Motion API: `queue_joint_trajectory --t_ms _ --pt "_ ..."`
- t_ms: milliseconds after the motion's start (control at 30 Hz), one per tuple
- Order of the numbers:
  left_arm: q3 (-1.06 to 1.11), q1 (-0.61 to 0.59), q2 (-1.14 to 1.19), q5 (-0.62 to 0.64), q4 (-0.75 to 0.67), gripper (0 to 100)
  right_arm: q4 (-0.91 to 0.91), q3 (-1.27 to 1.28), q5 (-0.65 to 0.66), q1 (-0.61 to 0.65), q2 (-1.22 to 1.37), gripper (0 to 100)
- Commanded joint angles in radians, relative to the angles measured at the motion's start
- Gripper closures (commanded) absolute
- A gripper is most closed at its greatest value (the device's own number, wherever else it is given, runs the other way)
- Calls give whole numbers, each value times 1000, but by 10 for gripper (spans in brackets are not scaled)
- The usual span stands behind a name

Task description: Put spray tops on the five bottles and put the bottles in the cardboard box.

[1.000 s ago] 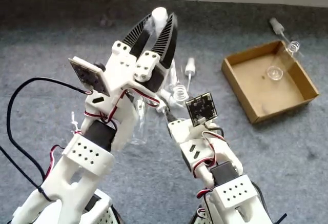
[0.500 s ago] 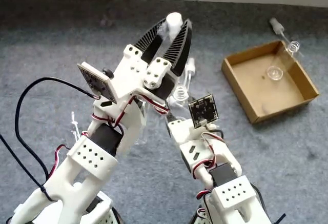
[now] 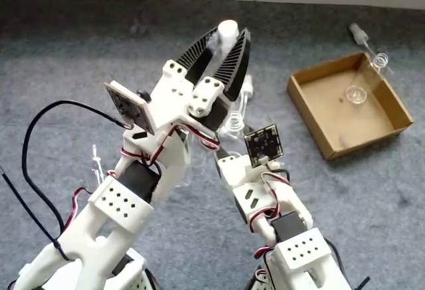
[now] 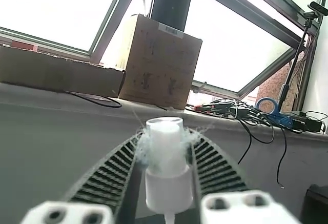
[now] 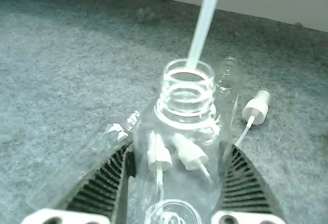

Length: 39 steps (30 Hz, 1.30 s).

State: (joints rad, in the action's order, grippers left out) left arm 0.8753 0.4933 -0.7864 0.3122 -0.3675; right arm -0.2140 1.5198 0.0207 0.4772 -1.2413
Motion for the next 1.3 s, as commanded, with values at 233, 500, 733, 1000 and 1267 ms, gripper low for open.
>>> queue_joint_trajectory --t_ms 233,500,733,1000,1267 --pt "67 -33 -1 6 -25 995 28 -10 -6 7 -22 865" --pt "85 -41 2 6 -169 995 28 -10 -6 7 -22 865" --pt "81 -41 2 6 -170 995 28 -10 -6 7 -22 865" --pt "156 -36 2 6 -172 995 28 -10 -6 7 -22 865" --pt "321 -33 -5 6 -175 995 28 -10 -6 5 -22 865"
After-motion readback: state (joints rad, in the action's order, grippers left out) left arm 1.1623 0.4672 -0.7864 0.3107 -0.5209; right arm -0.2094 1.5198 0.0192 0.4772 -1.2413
